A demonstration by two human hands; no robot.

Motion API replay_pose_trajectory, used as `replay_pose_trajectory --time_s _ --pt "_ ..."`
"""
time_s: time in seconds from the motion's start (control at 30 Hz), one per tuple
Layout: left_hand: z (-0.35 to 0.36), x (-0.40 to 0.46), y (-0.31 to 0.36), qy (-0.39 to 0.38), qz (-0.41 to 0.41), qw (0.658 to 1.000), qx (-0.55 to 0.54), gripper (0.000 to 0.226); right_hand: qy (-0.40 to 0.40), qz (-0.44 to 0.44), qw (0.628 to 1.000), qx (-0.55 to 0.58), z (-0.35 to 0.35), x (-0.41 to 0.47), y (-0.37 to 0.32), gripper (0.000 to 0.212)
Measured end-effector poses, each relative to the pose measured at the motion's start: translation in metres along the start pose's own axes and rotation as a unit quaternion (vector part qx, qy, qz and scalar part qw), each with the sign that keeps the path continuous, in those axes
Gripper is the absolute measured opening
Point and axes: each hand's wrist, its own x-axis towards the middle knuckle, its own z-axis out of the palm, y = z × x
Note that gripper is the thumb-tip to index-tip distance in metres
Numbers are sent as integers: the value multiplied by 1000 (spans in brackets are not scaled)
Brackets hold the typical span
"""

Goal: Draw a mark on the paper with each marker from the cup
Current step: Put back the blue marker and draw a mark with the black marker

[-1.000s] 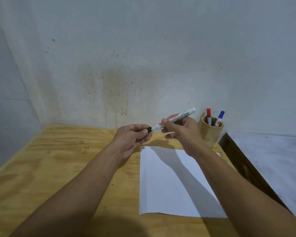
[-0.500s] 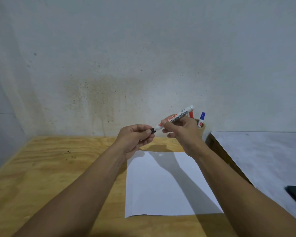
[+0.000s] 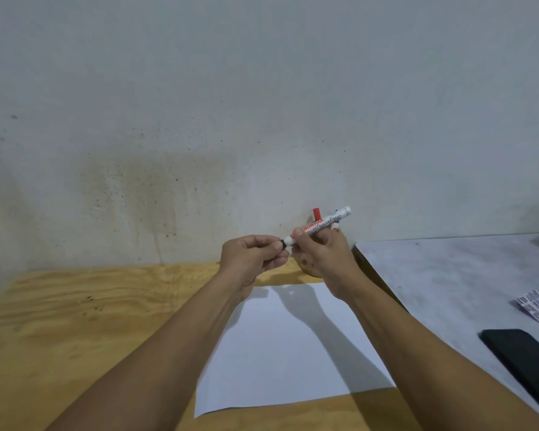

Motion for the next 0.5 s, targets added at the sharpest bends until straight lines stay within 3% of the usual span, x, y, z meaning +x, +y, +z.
replay_pose_trajectory --time_s 0.1,0.17,0.33,0.4,0.5 --pt "17 9 -7 18 35 988 151 41 33 43 998 37 -20 15 -7 24" --pt "23 17 -12 43 84 948 304 49 74 38 995 -62 -39 28 -17 27" --pt "32 31 -19 -31 179 847 500 40 99 20 916 -389 -85 49 -50 35" --pt "36 36 -21 -70 213 798 559 36 118 -3 887 -446 -96 58 -58 32" --pt "40 45 -27 -109 250 736 619 37 117 -30 878 -464 -102 69 -62 22"
